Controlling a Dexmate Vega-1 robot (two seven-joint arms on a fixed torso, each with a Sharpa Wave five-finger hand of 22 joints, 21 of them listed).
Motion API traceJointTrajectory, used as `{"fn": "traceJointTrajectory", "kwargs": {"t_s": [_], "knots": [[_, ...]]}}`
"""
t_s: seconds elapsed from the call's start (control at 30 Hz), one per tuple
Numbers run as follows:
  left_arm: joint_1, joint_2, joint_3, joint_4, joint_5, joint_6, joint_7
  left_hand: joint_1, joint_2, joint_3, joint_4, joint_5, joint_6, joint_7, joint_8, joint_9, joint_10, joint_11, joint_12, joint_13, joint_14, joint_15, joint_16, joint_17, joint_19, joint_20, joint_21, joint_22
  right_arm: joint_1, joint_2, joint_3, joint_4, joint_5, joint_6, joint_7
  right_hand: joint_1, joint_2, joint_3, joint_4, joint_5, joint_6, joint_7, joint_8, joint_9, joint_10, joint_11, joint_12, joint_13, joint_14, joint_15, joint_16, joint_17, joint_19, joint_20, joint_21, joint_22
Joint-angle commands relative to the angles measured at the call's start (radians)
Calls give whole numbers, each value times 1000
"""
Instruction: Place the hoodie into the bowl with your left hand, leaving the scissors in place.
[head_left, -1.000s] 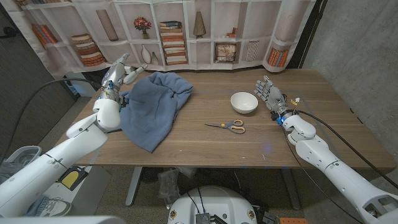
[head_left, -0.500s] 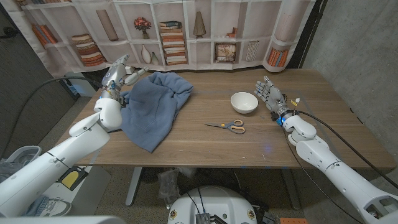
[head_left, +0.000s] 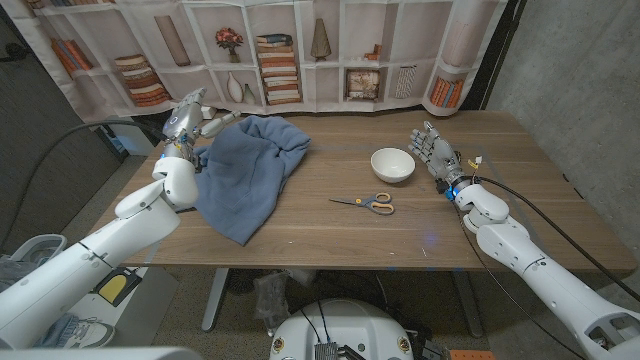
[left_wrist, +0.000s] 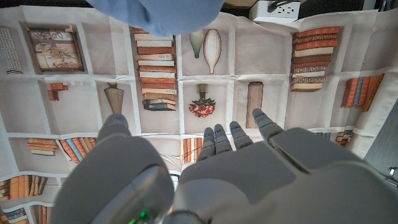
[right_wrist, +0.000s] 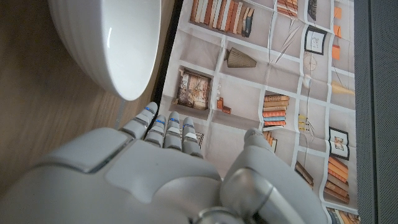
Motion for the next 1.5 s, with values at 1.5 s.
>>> {"fn": "traceJointTrajectory", "kwargs": {"t_s": [1.5], "knots": [[-179, -43, 174, 135, 18, 69, -61, 24, -33, -50, -22, 4, -8, -23, 5, 6, -19, -52, 10, 6, 4, 82, 9, 6, 11, 68, 1, 5, -19, -4, 14, -17, -9, 20, -28, 5, 9, 1, -13, 0, 13, -5, 1, 3, 7, 1, 2, 3, 8, 6, 1, 2, 6, 4, -1, 5]]}}
